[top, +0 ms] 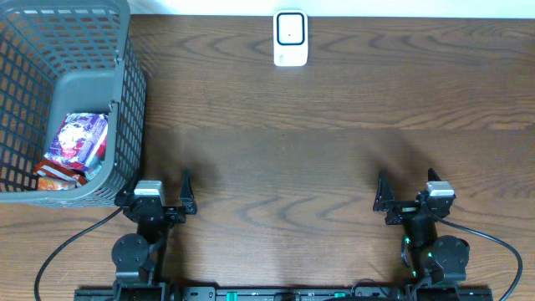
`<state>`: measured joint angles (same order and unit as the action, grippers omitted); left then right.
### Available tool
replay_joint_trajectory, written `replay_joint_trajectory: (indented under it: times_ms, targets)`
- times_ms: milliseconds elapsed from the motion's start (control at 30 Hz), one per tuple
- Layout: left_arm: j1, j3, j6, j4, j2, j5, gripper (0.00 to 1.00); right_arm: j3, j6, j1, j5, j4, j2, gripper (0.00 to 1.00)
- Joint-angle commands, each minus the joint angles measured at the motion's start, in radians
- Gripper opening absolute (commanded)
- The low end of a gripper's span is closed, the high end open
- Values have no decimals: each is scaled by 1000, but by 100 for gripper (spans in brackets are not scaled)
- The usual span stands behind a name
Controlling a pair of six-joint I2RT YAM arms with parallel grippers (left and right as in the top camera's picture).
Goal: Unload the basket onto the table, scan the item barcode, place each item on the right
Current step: 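Reach the left gripper into the basket and grasp the purple box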
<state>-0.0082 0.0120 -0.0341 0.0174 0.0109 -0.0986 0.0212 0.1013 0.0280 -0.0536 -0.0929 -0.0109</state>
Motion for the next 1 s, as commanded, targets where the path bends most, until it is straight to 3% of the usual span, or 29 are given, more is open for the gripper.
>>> replay_joint_trajectory:
  times_ms: [0, 67, 167, 267, 433, 567, 733, 967]
  targets:
    - [4, -8, -15, 26, -7, -26, 98, -6, -10, -1, -5, 0, 5, 99]
    - [2, -8, 40, -1, -7, -100, 98, -6, -10, -1, -5, 0, 5, 99]
    - [2, -8, 184, -5, -7, -360, 98, -6, -10, -1, -5, 0, 5, 99]
    - [2, -7, 299, -134, -7, -571, 98, -6, -10, -1, -5, 0, 5, 99]
    - [2, -7, 322, -407, -7, -692, 98, -6, -10, -1, -5, 0, 5, 99]
    - [2, 20, 343, -643, -7, -684, 98, -6, -10, -1, -5, 0, 5, 99]
    - [3, 111, 339, -666, -1, -560, 98, -6, -10, -1, -5, 0, 5, 99]
    - [3, 375, 60, -626, 185, -320, 98, -6, -10, -1, -5, 0, 5, 99]
